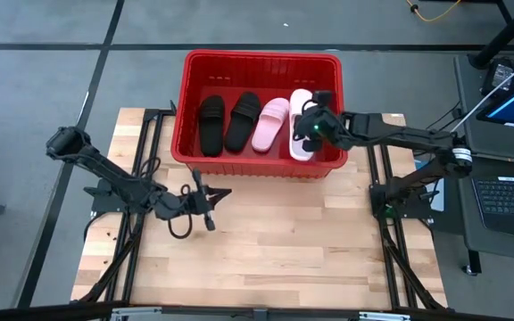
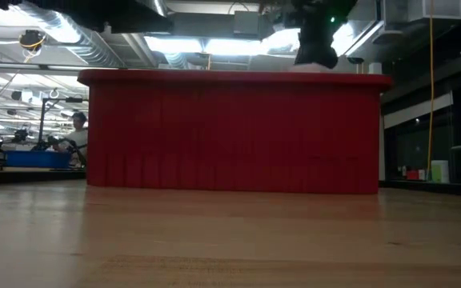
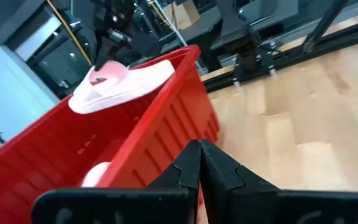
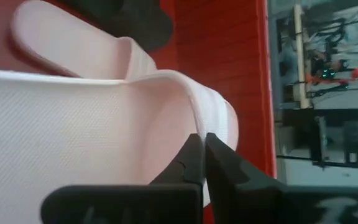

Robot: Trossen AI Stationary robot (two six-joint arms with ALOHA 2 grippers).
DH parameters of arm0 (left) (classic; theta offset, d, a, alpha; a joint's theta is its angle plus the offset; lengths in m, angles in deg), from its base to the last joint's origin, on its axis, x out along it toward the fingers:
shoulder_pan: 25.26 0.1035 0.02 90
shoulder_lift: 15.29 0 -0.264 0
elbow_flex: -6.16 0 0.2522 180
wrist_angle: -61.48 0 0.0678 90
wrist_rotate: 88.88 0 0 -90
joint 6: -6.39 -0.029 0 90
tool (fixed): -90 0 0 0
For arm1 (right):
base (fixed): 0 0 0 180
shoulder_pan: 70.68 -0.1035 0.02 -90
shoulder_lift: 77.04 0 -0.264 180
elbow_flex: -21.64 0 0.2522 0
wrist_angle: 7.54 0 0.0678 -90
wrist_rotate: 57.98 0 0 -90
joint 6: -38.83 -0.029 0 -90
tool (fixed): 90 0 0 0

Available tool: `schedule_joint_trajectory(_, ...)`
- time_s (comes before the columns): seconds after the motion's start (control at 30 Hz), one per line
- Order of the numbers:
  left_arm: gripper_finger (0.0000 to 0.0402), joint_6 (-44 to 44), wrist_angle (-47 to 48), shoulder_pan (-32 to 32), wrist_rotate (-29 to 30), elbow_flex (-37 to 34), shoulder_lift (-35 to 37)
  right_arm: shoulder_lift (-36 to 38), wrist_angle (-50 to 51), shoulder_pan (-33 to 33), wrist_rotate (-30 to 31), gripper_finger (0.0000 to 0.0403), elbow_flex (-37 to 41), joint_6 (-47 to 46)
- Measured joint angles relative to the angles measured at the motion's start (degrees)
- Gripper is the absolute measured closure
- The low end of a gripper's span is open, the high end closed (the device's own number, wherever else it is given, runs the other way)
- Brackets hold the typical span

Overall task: Pick and place slides into bin
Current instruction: Put the pink slide into the red bin

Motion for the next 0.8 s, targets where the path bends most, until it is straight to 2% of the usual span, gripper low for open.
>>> schedule_joint_trajectory(0.13,0.0397,-2.6,0.0,1.8,0.0,0.0,0.0,0.0,-3.4,3.7,-1.2,0.0397,2.2,1.8)
schedule_joint_trajectory(0.53,0.0397,-4.7,4.9,5.8,-0.1,0.0,0.0,-0.1,-6.1,14.3,-16.2,0.0397,2.7,2.3)
schedule_joint_trajectory(0.8,0.0397,-4.7,6.0,8.3,-0.2,0.0,0.0,-0.5,-12.8,17.2,-16.9,0.0397,7.2,7.3)
